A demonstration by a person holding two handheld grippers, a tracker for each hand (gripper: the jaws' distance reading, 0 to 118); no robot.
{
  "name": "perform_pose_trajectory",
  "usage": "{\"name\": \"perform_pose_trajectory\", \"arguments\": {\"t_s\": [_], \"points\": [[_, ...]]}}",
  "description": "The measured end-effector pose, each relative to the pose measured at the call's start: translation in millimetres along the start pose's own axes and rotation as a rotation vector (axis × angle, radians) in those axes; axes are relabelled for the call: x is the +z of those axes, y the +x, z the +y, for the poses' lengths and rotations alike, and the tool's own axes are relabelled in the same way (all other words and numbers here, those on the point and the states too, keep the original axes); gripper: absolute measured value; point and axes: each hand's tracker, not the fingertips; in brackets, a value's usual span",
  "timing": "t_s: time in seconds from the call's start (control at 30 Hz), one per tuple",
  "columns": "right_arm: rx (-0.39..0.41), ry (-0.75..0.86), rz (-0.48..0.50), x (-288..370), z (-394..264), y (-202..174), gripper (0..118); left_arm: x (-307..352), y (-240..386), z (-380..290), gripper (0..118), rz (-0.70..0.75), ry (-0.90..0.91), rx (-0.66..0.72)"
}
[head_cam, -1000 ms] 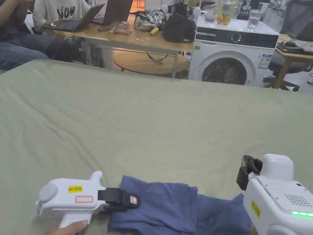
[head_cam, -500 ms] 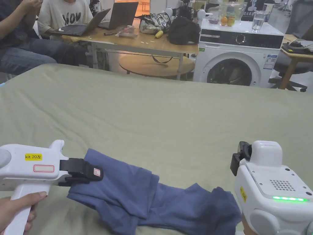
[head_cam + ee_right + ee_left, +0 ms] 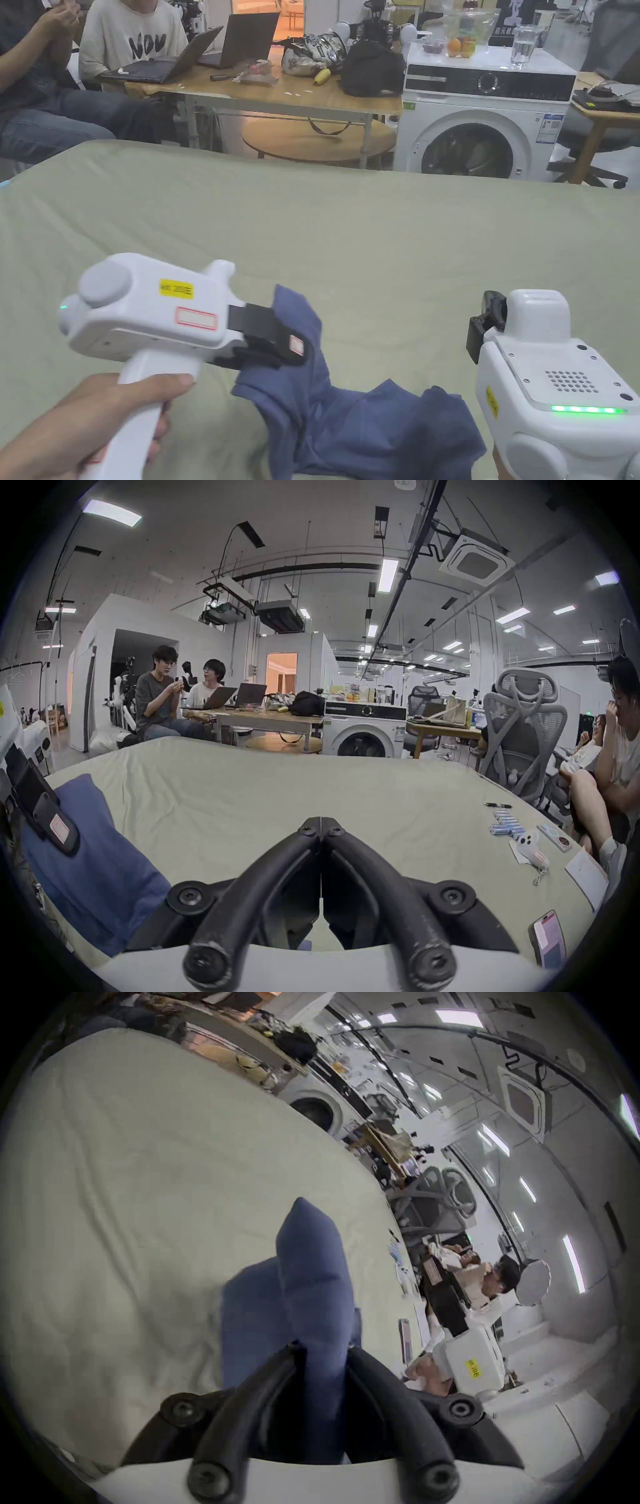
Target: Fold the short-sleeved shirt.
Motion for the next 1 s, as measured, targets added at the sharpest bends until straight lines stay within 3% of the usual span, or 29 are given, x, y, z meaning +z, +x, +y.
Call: {"name": "perform_pose_trajectory", "arguments": {"t_s": [0.3, 0.5, 0.57, 0.8, 0.9, 1.0], "points": [[-0.012, -0.033, -0.036, 7, -8, 25, 0, -154, 49, -7, 5, 0.105, -0.252, -0.06], [-0.017, -0.058, -0.068, 13, -14, 42, 0, -220, 42, -23, 43, 0.167, -0.313, -0.026], [-0.017, -0.065, -0.073, 14, -16, 47, 0, -216, 40, -24, 48, 0.12, -0.311, -0.002], [-0.03, -0.077, -0.077, 17, -17, 54, 0, -160, 48, -17, 46, 0.023, -0.262, -0.031], [-0.034, -0.076, -0.078, 17, -17, 54, 0, -145, 40, -11, 10, -0.007, -0.182, -0.031], [-0.044, -0.078, -0.074, 16, -17, 52, 0, -158, 32, -15, 6, 0.023, -0.2, -0.041]]}}
